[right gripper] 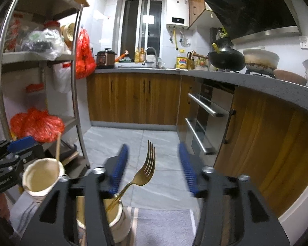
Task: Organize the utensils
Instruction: 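Lower the chopstick into the larger pot and open the left tool while the right tool releases the fork, then grasp another wooden chopstick with the left tool while the right tool grasps a silver fork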
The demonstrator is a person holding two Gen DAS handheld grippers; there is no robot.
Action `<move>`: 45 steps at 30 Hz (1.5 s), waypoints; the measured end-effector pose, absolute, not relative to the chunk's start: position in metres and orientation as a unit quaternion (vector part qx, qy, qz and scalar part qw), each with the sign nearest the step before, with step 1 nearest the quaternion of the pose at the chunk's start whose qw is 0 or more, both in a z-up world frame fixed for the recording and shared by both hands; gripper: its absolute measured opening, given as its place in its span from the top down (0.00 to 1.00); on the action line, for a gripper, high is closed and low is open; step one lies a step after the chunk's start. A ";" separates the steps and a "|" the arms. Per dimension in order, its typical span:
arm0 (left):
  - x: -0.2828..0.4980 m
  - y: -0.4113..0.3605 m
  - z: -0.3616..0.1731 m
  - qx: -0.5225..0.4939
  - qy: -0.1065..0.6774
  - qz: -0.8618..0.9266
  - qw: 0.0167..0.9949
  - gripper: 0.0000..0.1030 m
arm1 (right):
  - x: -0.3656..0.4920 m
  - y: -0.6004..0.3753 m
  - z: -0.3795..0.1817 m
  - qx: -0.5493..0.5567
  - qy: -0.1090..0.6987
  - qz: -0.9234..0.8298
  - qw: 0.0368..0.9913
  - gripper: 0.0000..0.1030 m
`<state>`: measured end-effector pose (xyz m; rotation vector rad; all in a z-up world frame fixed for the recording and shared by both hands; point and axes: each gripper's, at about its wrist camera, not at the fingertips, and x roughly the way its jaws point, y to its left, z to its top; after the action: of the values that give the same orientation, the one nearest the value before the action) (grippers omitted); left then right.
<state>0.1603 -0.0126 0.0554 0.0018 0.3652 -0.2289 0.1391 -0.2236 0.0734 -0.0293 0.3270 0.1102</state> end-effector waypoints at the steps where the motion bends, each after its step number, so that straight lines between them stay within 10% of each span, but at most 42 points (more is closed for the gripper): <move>1: 0.158 -0.012 0.057 0.002 0.181 -0.113 0.977 0.43 | 0.134 -0.226 0.076 -0.010 0.159 0.057 0.986 0.32; 8: 0.123 -0.005 0.077 0.003 0.157 -0.100 0.983 0.06 | 0.100 -0.236 0.087 0.011 0.145 0.077 0.986 0.05; 45: 0.036 -0.022 0.022 0.015 0.286 -0.132 0.949 0.06 | 0.024 -0.278 0.020 0.023 0.259 0.065 0.963 0.05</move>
<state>0.0363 -0.0221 0.0224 0.0300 0.5821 -0.2677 0.0239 -0.2779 0.0197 0.0468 0.5243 0.1308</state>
